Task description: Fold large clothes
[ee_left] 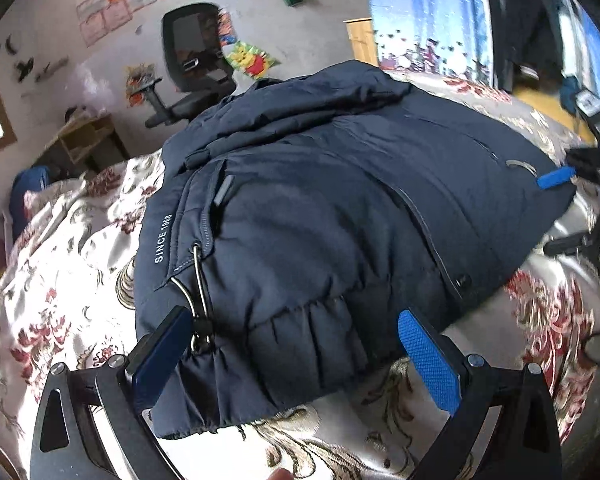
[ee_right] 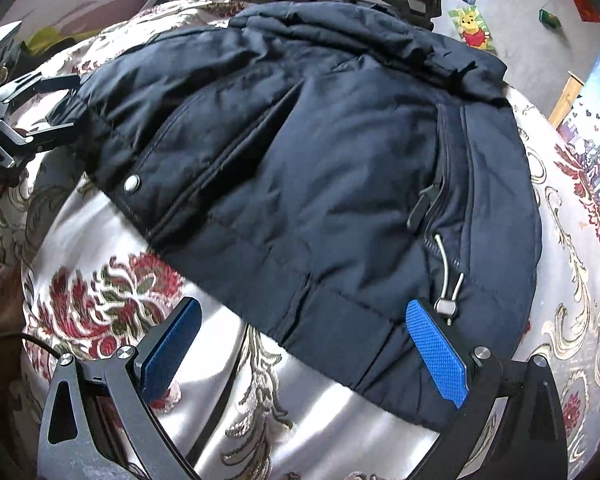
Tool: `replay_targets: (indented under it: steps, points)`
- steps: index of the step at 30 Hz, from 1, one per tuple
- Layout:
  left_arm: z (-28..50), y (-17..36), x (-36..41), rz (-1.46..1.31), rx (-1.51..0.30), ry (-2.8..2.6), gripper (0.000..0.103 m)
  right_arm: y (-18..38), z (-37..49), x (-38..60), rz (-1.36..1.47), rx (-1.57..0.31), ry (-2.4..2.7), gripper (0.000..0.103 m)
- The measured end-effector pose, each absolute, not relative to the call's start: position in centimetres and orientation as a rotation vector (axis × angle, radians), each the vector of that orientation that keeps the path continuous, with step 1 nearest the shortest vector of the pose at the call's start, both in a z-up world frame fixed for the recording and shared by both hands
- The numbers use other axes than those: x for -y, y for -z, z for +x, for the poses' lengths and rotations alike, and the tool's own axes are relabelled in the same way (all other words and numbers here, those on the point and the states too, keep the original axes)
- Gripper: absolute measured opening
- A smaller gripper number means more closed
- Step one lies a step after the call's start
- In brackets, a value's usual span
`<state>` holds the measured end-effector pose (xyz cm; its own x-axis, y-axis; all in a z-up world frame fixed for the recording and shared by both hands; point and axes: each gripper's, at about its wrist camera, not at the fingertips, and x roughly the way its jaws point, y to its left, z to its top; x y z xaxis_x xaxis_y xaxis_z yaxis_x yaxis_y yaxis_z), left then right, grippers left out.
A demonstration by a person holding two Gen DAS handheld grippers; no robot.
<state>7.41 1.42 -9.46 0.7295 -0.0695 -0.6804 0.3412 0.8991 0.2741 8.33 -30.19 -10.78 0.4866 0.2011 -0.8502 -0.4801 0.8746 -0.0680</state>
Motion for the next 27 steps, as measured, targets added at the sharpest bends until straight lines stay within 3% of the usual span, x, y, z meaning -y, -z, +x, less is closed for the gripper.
replay_targets:
  steps: [24, 27]
  points:
    - [5.6, 13.8, 2.3, 0.730, -0.738, 0.181, 0.103, 12.3, 7.7, 30.2, -0.500, -0.989, -0.357, 0.100]
    - [5.7, 13.9, 2.5, 0.757, -0.711, 0.129, 0.097, 12.5, 7.5, 29.6, -0.539, -0.956, -0.331, 0.100]
